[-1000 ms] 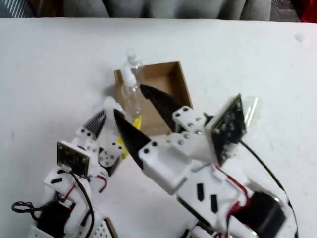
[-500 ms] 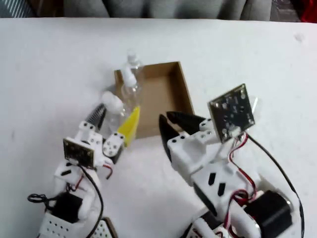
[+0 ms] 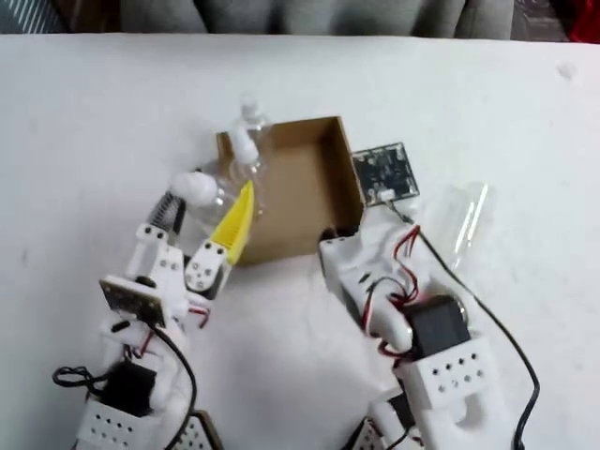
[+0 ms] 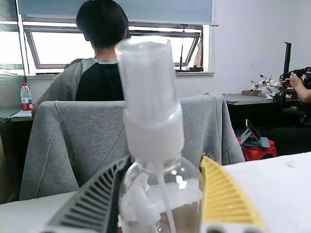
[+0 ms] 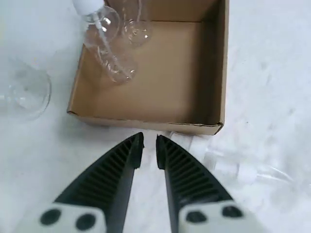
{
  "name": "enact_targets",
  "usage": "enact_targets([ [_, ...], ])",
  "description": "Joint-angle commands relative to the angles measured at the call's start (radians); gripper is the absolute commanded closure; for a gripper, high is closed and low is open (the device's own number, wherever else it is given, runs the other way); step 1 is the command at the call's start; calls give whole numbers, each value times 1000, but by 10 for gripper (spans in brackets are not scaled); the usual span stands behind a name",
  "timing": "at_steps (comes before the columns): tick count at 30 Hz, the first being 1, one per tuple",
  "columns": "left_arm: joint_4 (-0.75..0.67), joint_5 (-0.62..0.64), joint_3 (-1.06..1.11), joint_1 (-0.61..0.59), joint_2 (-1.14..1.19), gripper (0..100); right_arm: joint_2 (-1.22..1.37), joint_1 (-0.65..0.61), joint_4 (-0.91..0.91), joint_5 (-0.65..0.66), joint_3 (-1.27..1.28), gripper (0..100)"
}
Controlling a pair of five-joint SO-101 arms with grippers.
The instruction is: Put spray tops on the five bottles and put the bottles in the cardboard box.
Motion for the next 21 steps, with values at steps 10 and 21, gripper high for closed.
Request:
enact_targets([
  [10,-439,12,-172,-4,716,980,-7,59,-220,14,114,983],
  [21,-519,14,-167,-1,819,980,-2,59,-222,14,115,983],
])
